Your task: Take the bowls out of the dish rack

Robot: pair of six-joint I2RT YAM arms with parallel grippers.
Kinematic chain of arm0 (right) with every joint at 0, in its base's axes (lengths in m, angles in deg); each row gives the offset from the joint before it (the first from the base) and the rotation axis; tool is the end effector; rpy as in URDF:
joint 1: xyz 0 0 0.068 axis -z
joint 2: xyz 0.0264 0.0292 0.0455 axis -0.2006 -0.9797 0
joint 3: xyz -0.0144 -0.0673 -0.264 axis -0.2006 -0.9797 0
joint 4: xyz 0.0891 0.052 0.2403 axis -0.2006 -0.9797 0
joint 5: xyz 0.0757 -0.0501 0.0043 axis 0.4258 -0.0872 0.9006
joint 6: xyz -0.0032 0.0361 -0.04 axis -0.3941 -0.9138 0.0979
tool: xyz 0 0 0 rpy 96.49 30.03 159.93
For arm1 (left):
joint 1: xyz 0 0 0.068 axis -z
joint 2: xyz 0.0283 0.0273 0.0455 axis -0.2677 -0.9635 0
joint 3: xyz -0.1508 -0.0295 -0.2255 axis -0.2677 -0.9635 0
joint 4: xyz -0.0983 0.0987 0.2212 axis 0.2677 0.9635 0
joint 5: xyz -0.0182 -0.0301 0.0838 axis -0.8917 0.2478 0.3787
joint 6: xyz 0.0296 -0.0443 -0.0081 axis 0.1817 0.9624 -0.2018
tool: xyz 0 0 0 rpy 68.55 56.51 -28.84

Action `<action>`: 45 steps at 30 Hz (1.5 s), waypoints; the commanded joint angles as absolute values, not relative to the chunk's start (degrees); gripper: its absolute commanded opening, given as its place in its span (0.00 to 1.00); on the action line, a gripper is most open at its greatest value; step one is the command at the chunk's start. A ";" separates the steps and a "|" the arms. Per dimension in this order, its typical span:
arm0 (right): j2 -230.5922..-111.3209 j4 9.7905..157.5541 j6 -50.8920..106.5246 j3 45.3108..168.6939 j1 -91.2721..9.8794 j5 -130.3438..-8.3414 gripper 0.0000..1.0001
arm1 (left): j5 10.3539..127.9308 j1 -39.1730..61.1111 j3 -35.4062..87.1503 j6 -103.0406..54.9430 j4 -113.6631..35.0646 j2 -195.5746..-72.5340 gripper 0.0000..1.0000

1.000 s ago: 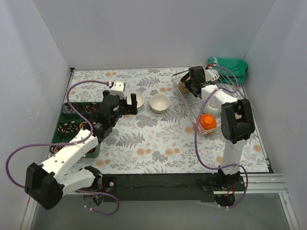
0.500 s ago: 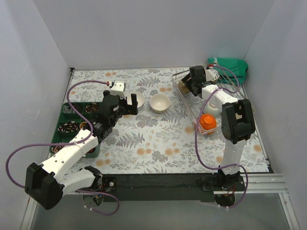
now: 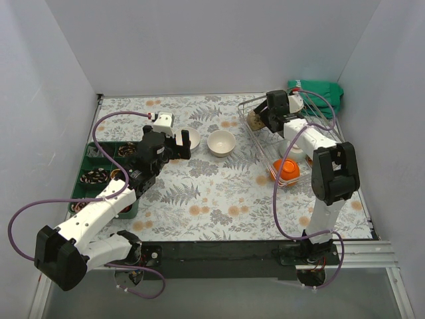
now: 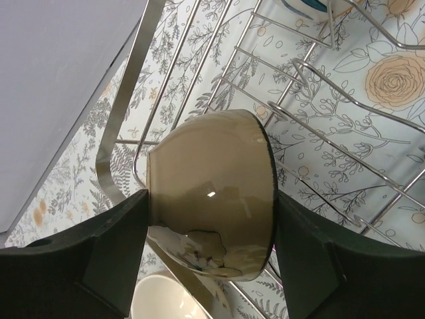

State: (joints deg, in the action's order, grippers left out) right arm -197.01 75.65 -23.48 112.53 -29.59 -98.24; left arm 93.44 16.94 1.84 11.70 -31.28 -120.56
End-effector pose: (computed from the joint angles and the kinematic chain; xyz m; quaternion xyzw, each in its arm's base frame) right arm 0.4154 0.1215 0.2515 0.3788 0.7881 0.1532 0.4604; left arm 0.2160 -0.1257 0.3100 -0.1843 0.7924 -0.2782 0.5105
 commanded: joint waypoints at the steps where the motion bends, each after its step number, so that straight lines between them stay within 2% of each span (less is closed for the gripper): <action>1: -191.66 83.38 -23.73 111.79 -29.41 -97.46 0.04 | 93.75 16.99 1.08 11.31 -32.10 -119.91 0.98; 3: -190.78 83.65 -22.59 111.35 -29.41 -97.11 0.01 | 93.75 16.99 1.08 11.22 -32.10 -120.00 0.98; 29: -179.18 92.88 5.27 99.75 -26.95 -87.10 0.01 | 93.84 16.99 1.08 11.04 -32.10 -120.61 0.98; 45: -176.98 91.57 22.49 100.19 -26.25 -79.54 0.01 | 93.40 16.99 0.99 11.04 -32.01 -121.66 0.98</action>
State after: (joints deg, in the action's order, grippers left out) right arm -180.66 87.60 16.06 98.92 -26.60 -81.37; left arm 93.44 16.94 1.73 11.68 -31.57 -121.34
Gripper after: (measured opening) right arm 0.739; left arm 0.982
